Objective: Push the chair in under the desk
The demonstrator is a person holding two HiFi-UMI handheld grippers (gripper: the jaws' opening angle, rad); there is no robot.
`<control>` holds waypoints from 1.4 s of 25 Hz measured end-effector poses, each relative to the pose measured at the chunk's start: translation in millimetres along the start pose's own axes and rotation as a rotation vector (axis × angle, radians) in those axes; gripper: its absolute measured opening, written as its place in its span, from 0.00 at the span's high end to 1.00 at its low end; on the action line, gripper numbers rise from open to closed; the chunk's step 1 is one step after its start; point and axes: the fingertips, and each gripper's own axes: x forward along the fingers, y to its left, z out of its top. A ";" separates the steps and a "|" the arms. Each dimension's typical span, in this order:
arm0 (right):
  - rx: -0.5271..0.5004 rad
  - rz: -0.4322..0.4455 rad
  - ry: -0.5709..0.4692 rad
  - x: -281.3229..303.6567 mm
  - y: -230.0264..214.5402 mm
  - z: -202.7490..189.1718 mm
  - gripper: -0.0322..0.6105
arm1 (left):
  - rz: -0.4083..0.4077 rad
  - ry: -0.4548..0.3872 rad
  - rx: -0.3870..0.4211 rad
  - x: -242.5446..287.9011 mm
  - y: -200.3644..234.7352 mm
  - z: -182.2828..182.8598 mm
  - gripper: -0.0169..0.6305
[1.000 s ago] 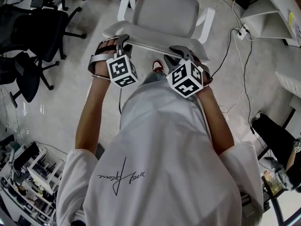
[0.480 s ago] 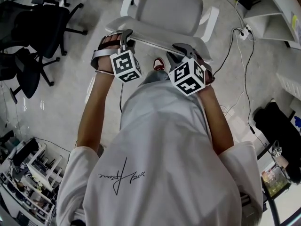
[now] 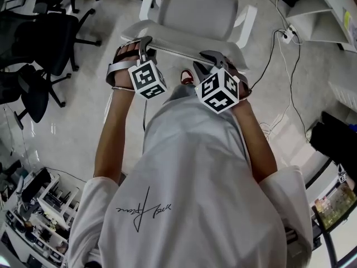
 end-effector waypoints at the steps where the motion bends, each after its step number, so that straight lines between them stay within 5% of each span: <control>1: -0.003 -0.001 -0.001 -0.1 0.2 0.4 0.74 | 0.008 -0.009 0.004 -0.7 0.6 -0.1 0.74; 35: 0.029 -0.010 0.000 -4.5 -18.9 -14.3 0.74 | 0.002 -0.001 0.062 25.1 1.3 24.9 0.73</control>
